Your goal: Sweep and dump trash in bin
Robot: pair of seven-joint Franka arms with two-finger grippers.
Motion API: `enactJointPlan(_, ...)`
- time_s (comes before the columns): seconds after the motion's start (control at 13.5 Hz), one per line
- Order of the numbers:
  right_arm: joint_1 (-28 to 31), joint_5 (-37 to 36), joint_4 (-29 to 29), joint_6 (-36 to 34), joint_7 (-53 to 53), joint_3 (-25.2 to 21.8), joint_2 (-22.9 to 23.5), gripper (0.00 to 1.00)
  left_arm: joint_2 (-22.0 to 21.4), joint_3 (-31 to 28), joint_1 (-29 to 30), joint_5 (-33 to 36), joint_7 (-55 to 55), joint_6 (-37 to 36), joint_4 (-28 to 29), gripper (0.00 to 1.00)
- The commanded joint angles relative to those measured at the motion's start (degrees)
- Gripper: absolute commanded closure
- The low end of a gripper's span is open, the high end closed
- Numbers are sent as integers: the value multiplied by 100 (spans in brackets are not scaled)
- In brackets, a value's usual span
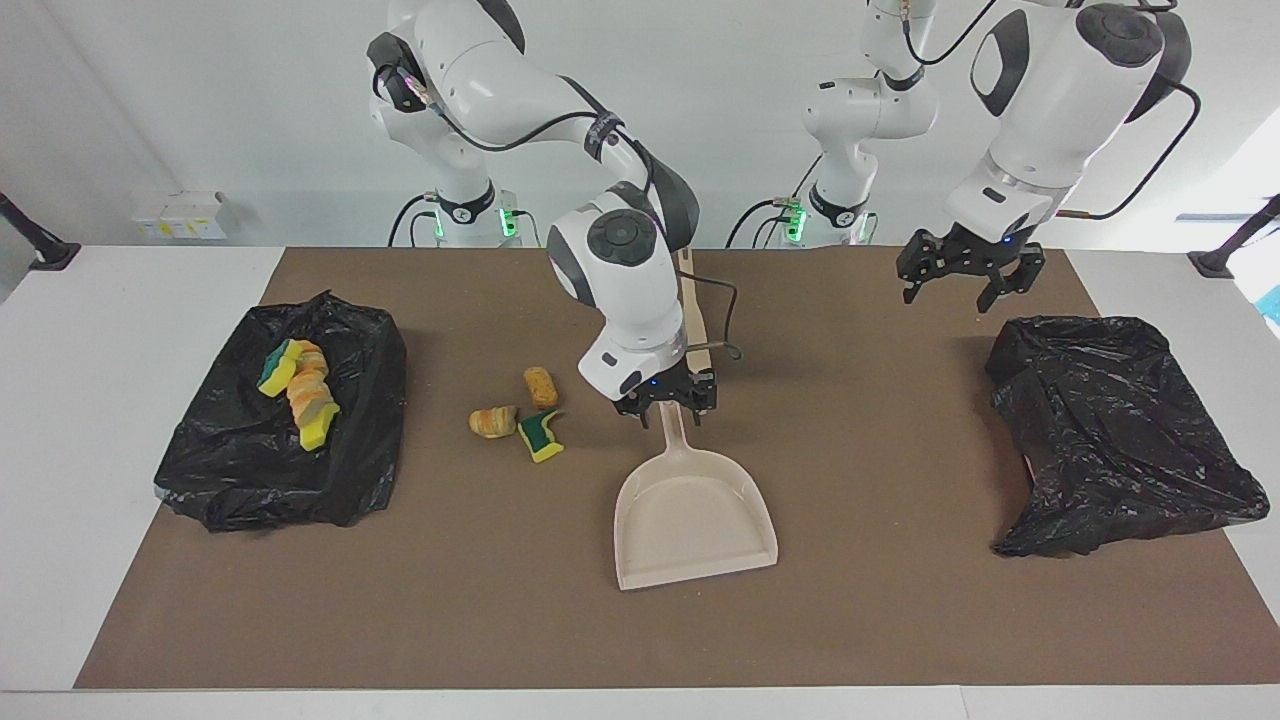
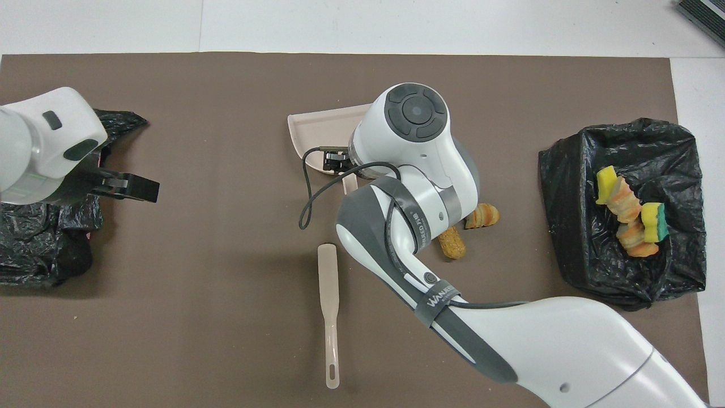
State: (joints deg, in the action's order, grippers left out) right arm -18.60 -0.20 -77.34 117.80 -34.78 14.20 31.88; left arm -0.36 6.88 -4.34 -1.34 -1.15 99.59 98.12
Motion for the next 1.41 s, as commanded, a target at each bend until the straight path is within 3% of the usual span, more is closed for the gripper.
enactJointPlan(0.0, 137, 152, -342, -300, -126, 21, -602, 14, 237, -64, -346, 73, 438, 384, 5, 0)
enactJointPlan(0.22, 15, 161, -1087, -924, -187, 39, -1489, 10, 746, -82, -821, 99, 1405, 947, -65, 0)
enactJointPlan(0.44, -398, 371, -2202, -820, -521, 39, -2237, 1, 1588, -73, -1348, 519, 2580, 1272, -520, 0)
enactJointPlan(0.74, -776, 757, -3731, -172, -706, 39, -3159, 0, 2477, -99, -1814, 644, 3890, 1702, -1145, 0)
enactJointPlan(0.89, -1030, 890, -4138, 6, -714, 39, -3267, 0, 2759, -90, -2113, 1055, 4743, 2019, -1199, 0)
enactJointPlan(1.11, -1189, 899, -4332, 278, -732, 39, -3171, 0, 3603, -143, -2641, 1435, 5256, 2055, -1777, 0)
enactJointPlan(1.33, -1487, 899, -4579, 805, -1003, 39, -2961, 0, 3596, -143, -2773, 1409, 5362, 1986, -1788, 0)
